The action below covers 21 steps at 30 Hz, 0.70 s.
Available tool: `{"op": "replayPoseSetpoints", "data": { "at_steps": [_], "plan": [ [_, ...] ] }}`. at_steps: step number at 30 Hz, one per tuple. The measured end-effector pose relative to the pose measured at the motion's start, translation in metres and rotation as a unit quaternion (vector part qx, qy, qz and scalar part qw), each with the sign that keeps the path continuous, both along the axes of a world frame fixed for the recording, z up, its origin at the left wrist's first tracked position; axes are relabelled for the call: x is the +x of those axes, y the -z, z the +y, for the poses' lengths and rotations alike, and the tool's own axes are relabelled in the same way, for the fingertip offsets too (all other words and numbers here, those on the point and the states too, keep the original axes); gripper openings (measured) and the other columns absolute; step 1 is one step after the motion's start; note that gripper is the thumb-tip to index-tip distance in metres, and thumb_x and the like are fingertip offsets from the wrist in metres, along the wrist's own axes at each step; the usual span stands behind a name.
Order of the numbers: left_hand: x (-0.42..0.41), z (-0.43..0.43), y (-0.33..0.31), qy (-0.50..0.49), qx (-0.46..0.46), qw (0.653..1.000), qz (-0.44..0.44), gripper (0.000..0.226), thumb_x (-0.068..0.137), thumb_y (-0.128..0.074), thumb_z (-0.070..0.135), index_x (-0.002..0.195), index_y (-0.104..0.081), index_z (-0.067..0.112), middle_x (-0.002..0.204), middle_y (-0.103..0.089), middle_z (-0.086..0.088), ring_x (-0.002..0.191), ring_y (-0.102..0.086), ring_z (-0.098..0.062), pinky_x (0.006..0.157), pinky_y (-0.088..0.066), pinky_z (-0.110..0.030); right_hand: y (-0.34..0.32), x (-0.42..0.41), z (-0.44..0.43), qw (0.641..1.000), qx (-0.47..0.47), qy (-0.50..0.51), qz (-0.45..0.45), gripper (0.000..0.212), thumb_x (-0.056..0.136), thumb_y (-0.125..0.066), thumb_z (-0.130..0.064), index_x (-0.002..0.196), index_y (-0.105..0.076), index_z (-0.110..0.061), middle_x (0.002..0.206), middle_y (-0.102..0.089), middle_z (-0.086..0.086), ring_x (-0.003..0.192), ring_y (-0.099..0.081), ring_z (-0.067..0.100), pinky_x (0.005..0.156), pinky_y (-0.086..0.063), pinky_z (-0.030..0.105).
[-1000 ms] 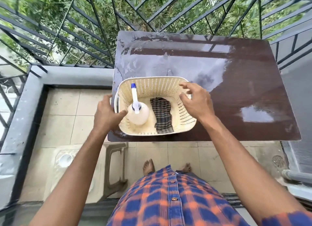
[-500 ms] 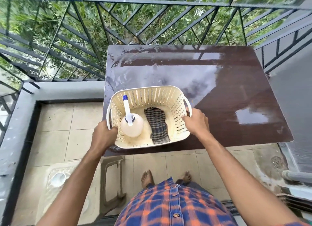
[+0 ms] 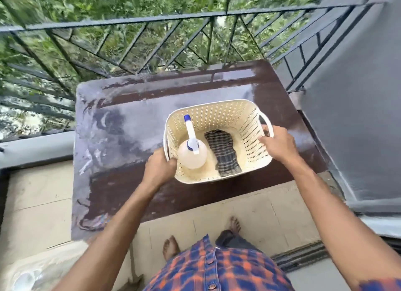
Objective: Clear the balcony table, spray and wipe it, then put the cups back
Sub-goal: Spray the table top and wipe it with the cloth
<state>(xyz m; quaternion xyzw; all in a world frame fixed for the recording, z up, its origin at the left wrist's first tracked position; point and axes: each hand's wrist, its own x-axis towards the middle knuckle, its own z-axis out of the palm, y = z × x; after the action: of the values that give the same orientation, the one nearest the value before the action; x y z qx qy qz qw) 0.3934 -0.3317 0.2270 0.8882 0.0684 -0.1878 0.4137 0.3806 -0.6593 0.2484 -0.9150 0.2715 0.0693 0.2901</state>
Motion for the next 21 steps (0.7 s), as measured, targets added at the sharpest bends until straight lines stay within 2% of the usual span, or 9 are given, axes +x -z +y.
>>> {"op": "replayPoseSetpoints", "data": {
  "at_steps": [3,6,8,10,12,14,18,21],
  "plan": [
    [0.002,-0.072,0.001,0.026,-0.014,1.000,0.005,0.044,0.078,-0.050,0.026,0.115,-0.070,0.010,0.111,-0.073,-0.017,0.104,-0.067,-0.039,0.084,-0.053,-0.040,0.001,-0.005,-0.071,1.000,0.014,0.028,0.001,0.040,0.073,-0.064,-0.035,0.111,-0.068,-0.047,0.100,-0.077,-0.004,0.099,-0.070,0.025,0.091,-0.054,0.040],
    [0.000,-0.134,0.005,0.046,-0.024,0.998,0.018,0.041,0.080,-0.051,0.026,0.114,-0.070,0.014,0.111,-0.074,-0.014,0.104,-0.067,-0.039,0.083,-0.053,-0.040,0.001,-0.010,-0.131,0.999,0.006,0.032,0.004,0.039,0.071,-0.063,-0.035,0.108,-0.067,-0.047,0.098,-0.077,0.001,0.099,-0.070,0.027,0.093,-0.053,0.043],
    [0.000,-0.174,0.007,0.052,-0.033,0.998,0.026,0.050,0.072,-0.046,0.029,0.113,-0.070,0.015,0.111,-0.075,-0.012,0.103,-0.067,-0.037,0.084,-0.054,-0.040,0.002,-0.011,-0.168,0.999,0.006,0.050,0.015,0.030,0.075,-0.066,-0.033,0.105,-0.069,-0.038,0.100,-0.075,0.008,0.101,-0.068,0.032,0.092,-0.053,0.045],
    [-0.001,-0.204,0.009,0.061,-0.032,0.997,0.034,0.054,0.069,-0.043,0.029,0.114,-0.069,0.015,0.112,-0.074,-0.011,0.103,-0.067,-0.037,0.082,-0.053,-0.037,0.009,-0.011,-0.198,0.998,0.003,0.065,0.025,0.026,0.079,-0.069,-0.030,0.103,-0.071,-0.019,0.104,-0.074,0.013,0.101,-0.067,0.036,0.091,-0.053,0.046],
    [-0.001,-0.229,0.014,0.065,-0.025,0.997,0.037,0.056,0.070,-0.043,0.031,0.117,-0.068,0.016,0.116,-0.073,-0.012,0.105,-0.066,-0.037,0.082,-0.051,-0.036,0.014,-0.010,-0.220,0.997,0.007,0.071,0.027,0.025,0.078,-0.071,-0.029,0.100,-0.071,-0.017,0.103,-0.073,0.015,0.099,-0.067,0.037,0.089,-0.053,0.048],
    [-0.004,-0.244,0.019,0.064,-0.017,0.997,0.041,0.057,0.071,-0.044,0.032,0.120,-0.067,0.018,0.119,-0.072,-0.010,0.108,-0.065,-0.037,0.082,-0.049,-0.036,0.026,-0.011,-0.237,0.998,0.018,0.058,0.030,0.024,0.076,-0.070,-0.028,0.098,-0.071,-0.022,0.100,-0.075,0.014,0.096,-0.069,0.036,0.087,-0.055,0.049],
    [-0.008,-0.259,0.025,0.045,-0.003,0.998,0.041,0.043,0.082,-0.056,0.026,0.123,-0.065,0.018,0.121,-0.072,-0.007,0.111,-0.065,-0.034,0.084,-0.048,-0.034,0.047,-0.018,-0.258,0.998,0.049,0.042,0.023,0.050,0.067,-0.062,-0.044,0.115,-0.069,-0.030,0.102,-0.076,0.005,0.097,-0.071,0.031,0.086,-0.057,0.044],
    [-0.011,-0.257,0.025,0.003,-0.002,1.000,0.025,0.059,0.074,-0.061,0.037,0.132,-0.054,0.023,0.125,-0.069,-0.001,0.114,-0.064,-0.028,0.095,-0.052,-0.043,0.043,-0.018,-0.253,1.000,-0.002,0.021,-0.013,0.053,0.085,-0.066,-0.044,0.136,-0.055,-0.036,0.115,-0.073,-0.001,0.103,-0.067,0.029,0.088,-0.054,0.039]
  ]
}}
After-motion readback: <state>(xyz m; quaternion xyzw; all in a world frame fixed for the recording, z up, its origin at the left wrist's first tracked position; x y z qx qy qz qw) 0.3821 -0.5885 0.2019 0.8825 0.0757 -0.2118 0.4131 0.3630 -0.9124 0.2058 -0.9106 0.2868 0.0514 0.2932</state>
